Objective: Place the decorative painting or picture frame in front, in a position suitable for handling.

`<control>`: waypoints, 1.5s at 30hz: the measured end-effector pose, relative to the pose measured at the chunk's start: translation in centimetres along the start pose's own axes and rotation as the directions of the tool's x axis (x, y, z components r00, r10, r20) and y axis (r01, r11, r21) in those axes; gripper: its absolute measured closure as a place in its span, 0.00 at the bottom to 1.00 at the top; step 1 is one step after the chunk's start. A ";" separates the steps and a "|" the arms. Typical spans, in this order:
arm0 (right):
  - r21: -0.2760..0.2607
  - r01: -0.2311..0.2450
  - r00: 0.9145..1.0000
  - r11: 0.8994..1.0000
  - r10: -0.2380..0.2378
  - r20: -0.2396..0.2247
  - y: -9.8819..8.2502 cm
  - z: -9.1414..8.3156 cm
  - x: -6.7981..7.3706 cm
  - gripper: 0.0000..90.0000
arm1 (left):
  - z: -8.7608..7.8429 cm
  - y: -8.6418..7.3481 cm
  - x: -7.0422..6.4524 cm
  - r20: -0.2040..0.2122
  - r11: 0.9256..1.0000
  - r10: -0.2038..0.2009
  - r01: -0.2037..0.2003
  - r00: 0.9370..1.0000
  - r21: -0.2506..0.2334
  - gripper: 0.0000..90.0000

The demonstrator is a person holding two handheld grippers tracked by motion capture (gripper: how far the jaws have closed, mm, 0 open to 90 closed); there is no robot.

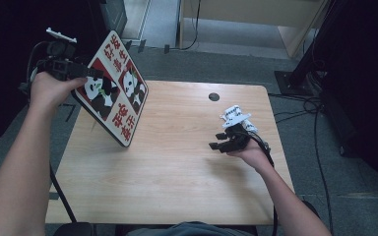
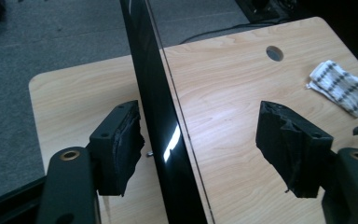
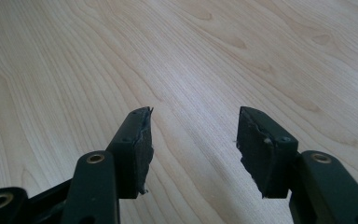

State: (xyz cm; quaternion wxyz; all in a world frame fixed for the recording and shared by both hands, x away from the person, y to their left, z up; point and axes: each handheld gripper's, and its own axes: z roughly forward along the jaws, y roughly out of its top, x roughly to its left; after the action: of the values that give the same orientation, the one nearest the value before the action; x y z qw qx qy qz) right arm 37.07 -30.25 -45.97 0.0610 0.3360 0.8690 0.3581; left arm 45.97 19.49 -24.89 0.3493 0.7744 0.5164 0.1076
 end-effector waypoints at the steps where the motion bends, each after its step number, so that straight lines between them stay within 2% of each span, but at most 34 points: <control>1: 0.000 0.000 1.000 1.000 0.000 0.000 0.0 0.0 0.0 0.52 | 0.0 0.0 0.0 0.000 1.000 0.000 0.000 1.000 0.000 0.35; 6: -0.004 0.000 1.000 1.000 0.000 -0.002 0.0 -0.1 0.0 0.52 | 0.9 1.9 0.5 -0.006 1.000 0.007 -0.006 1.000 0.021 0.38; 8: -0.005 -0.003 1.000 1.000 0.003 -0.002 -0.1 -0.1 -0.1 0.52 | 1.7 2.7 0.9 -0.016 0.999 0.013 -0.012 1.000 0.046 0.40; 13: -0.007 -0.010 1.000 1.000 0.010 0.002 -0.4 -0.4 -0.1 0.52 | 2.5 3.5 1.6 -0.007 0.998 -0.003 0.003 1.000 0.063 0.46; 14: -0.005 -0.010 1.000 1.000 0.010 0.003 -0.5 -0.4 -0.2 0.52 | 2.7 3.6 1.7 0.000 0.998 -0.012 0.012 1.000 0.062 0.48; 18: -0.002 -0.013 1.000 1.000 0.013 0.008 -0.7 -0.5 -0.2 0.51 | 3.4 4.1 1.8 0.012 0.997 -0.004 0.003 1.000 0.082 0.65; 19: 0.000 -0.018 1.000 1.000 0.018 0.008 -0.7 -0.6 -0.2 0.51 | 3.6 4.3 1.8 -0.014 0.994 -0.014 0.015 1.000 0.104 0.70; 20: 0.000 -0.018 1.000 1.000 0.018 0.008 -0.7 -0.6 -0.2 0.51 | 3.6 4.3 1.8 -0.014 0.994 -0.014 0.015 1.000 0.104 0.75; 22: -0.006 -0.023 1.000 1.000 0.023 0.012 -0.9 -0.8 -0.4 0.51 | 3.6 4.4 1.8 -0.038 0.991 -0.048 0.052 0.998 0.122 0.82; 24: -0.003 -0.031 0.999 1.000 0.031 0.016 -1.0 -0.9 -0.5 0.51 | 3.4 4.6 2.0 -0.032 0.987 -0.083 0.086 0.996 0.135 0.86; 25: -0.006 -0.029 0.999 1.000 0.029 0.017 -1.1 -0.9 -0.5 0.51 | 3.4 4.6 2.0 -0.032 0.987 -0.083 0.086 0.996 0.135 0.86; 27: -0.012 -0.030 0.999 0.999 0.030 0.019 -1.1 -1.0 -0.6 0.51 | 3.3 4.7 1.8 -0.033 0.984 -0.092 0.095 0.995 0.148 0.87; 30: -0.048 -0.046 0.999 0.998 0.048 0.024 -1.0 -1.5 -0.9 0.51 | 3.1 5.2 0.9 -0.030 0.980 -0.091 0.095 0.995 0.176 0.88; 33: -0.060 -0.060 0.998 0.996 0.062 0.030 -1.0 -1.7 -1.2 0.51 | 2.9 5.4 0.3 -0.019 0.979 -0.082 0.084 0.996 0.185 0.89; 35: -0.064 -0.059 0.998 0.996 0.061 0.032 -1.0 -1.7 -1.4 0.51 | 2.6 5.5 -0.4 -0.010 0.981 -0.058 0.059 0.998 0.184 0.89; 36: -0.062 -0.062 0.997 0.996 0.064 0.035 -1.1 -1.8 -1.5 0.51 | 2.3 5.6 -1.2 -0.012 0.982 -0.012 0.014 1.000 0.187 0.89; 39: -0.070 -0.068 0.997 0.995 0.071 0.041 -1.1 -2.0 -1.8 0.51 | 1.6 5.7 -2.6 -0.016 0.983 0.018 -0.015 1.000 0.186 0.89; 40: -0.078 -0.076 0.996 0.994 0.080 0.045 -1.1 -2.1 -2.0 0.51 | 0.9 5.6 -3.3 0.007 0.983 0.038 -0.038 0.999 0.179 0.88; 41: -0.078 -0.076 0.996 0.994 0.080 0.045 -1.1 -2.1 -2.0 0.51 | 0.9 5.6 -3.3 0.007 0.983 0.038 -0.038 0.999 0.179 0.89; 42: -0.088 -0.087 0.994 0.992 0.092 0.051 -1.2 -2.3 -2.2 0.51 | 0.0 5.4 -4.3 0.050 0.984 0.055 -0.062 0.997 0.166 0.89; 43: -0.093 -0.087 0.994 0.992 0.092 0.057 -1.2 -2.3 -2.3 0.51 | -0.3 5.3 -4.9 0.066 0.985 0.059 -0.069 0.996 0.159 0.89; 44: -0.093 -0.093 0.993 0.991 0.099 0.062 -1.2 -2.4 -2.3 0.51 | -0.3 5.3 -4.9 0.066 0.985 0.059 -0.069 0.996 0.159 0.89; 45: -0.093 -0.093 0.993 0.991 0.099 0.062 -1.2 -2.4 -2.3 0.51 | -0.6 5.1 -5.6 0.081 0.984 0.069 -0.081 0.994 0.156 0.89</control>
State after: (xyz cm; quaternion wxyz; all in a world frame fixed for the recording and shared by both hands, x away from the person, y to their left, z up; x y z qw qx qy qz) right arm 37.33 -33.76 -45.32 0.0878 0.3858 0.8323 0.3881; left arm 46.93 13.73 -20.02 0.3014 0.8222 0.4802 0.0498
